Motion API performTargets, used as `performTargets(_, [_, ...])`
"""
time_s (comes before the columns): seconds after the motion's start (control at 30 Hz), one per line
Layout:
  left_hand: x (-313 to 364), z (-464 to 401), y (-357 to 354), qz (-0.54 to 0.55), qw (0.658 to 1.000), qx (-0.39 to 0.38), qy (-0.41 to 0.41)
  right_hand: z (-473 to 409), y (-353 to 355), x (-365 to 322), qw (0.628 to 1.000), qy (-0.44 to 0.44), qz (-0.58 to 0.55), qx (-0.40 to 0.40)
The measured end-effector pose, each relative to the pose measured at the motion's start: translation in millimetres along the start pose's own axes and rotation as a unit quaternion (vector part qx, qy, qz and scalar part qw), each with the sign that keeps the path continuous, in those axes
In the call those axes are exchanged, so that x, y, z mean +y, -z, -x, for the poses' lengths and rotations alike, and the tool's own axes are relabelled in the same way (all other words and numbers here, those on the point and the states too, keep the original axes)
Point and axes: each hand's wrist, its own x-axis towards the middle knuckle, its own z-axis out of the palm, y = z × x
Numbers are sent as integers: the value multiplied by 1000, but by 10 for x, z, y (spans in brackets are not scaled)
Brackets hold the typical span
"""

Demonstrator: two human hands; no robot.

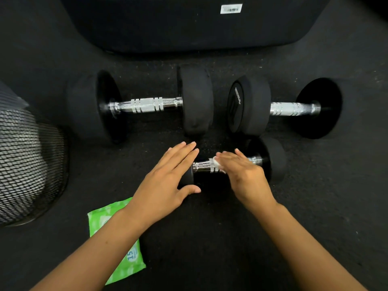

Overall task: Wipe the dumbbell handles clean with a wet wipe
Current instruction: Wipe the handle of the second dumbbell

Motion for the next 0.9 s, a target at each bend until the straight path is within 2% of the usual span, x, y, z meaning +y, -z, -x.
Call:
performTargets(0.1, [0,-1,4,1,1000,1,2,-162,-102,-134,998,-52,-31,4])
performTargets(0.23, [-1,22,-2,2,1000,-5,-1,68,-64,-91,1000,-1,1,10])
performTargets(0.33, [-6,5,0,0,1000,0,-3,-47,-42,-36,999,-42,1,31])
performTargets(0.4, [-10,0,-3,0,1000,0,-4,-63,-100,-96,998,-65,-17,17])
performTargets(0.53, [-6,6,2,4,1000,-3,-5,133,-27,8,999,-26,12,15])
performTargets(0.67, [-7,-8,-3,2,1000,4,-4,-115,-73,-82,995,-93,-26,12])
performTargets(0.8, [-5,6,-1,9,1000,-1,-2,135,-20,-70,999,-35,-3,-7])
performTargets(0.9, [-3,-5,-1,10,1000,2,-1,-57,-5,-46,997,-77,-17,3])
